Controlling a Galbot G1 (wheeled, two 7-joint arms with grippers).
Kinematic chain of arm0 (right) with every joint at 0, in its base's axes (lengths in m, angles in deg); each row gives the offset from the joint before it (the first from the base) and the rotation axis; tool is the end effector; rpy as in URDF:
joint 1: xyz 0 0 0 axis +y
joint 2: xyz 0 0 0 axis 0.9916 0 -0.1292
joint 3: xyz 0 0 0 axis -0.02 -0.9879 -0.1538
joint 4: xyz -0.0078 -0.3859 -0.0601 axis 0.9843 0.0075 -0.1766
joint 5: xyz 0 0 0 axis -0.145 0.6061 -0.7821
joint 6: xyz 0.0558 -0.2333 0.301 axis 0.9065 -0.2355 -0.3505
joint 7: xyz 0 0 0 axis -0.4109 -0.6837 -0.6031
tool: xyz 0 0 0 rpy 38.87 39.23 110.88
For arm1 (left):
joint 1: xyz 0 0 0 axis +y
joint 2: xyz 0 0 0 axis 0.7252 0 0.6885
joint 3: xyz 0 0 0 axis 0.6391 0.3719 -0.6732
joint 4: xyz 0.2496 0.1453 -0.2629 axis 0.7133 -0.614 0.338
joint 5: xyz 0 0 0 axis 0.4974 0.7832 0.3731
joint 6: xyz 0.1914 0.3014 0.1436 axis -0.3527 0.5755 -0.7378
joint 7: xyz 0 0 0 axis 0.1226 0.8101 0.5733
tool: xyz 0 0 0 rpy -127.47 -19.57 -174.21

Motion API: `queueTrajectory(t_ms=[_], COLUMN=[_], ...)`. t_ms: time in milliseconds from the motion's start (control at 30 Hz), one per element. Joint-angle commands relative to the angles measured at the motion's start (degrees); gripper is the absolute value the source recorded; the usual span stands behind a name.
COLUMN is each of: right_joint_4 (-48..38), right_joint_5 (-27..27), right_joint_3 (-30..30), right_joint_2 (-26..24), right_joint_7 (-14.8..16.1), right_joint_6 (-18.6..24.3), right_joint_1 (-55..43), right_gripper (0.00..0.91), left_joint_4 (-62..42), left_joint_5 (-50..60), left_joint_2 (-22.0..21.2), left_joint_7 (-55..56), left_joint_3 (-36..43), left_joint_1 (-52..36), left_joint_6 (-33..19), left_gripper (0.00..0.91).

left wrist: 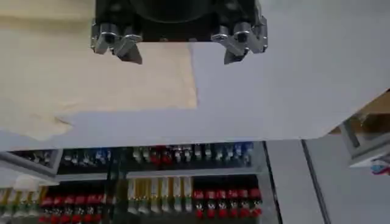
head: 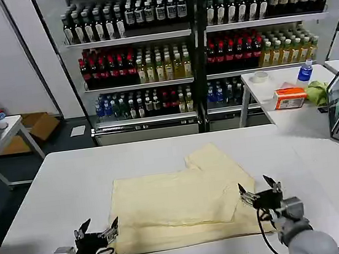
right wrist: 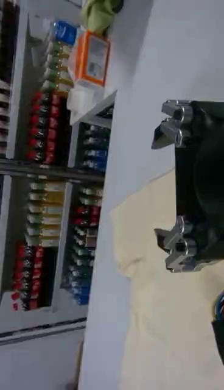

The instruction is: Fold and organize the clothes.

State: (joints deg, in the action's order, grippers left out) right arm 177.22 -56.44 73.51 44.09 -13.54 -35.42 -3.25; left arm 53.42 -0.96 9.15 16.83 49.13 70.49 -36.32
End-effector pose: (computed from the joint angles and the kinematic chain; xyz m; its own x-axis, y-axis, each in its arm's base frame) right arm 0.3087 -0.0434 -0.2711 -0.9163 -0.0930 0.3895 -0.1318 0.9885 -0.0741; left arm 0.2171 0.0922 -0.2894 -0.8813 0.0329 0.4715 0.0550 0.9979 0.0333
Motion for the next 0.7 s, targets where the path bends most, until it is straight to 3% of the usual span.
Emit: queueTrajectory(t_ms=[33,367,700], right_joint_4=[-15.5,-34.2,-45.7], right_joint_5=[-5.8,-6.7,-5.3], right_joint_3=[-13.6,-21.6,-24.0], right_joint_2=[3.5,11.3,15.3], right_joint_7=[-2.6,-2.5,-0.7], right_joint_6=[-2.8,-3.3,-3.0], right_joint_1=[-23.7,-38.9,-43.8], right_gripper=[0.907,0.907,0.907], left_joint_4=[-13.2,-22.7,-30.3], left_joint_5=[-4.0,-4.9,-7.8], left_joint_2=[3.9,3.5,3.7], left_joint_7=[3.6,6.4,6.5], left_joint_3=[8.9,16.6,20.9], left_joint_1=[-21.6,-31.9,-37.8], left_joint_6=[2.0,3.3,3.1], left_gripper=[0.907,0.907,0.907])
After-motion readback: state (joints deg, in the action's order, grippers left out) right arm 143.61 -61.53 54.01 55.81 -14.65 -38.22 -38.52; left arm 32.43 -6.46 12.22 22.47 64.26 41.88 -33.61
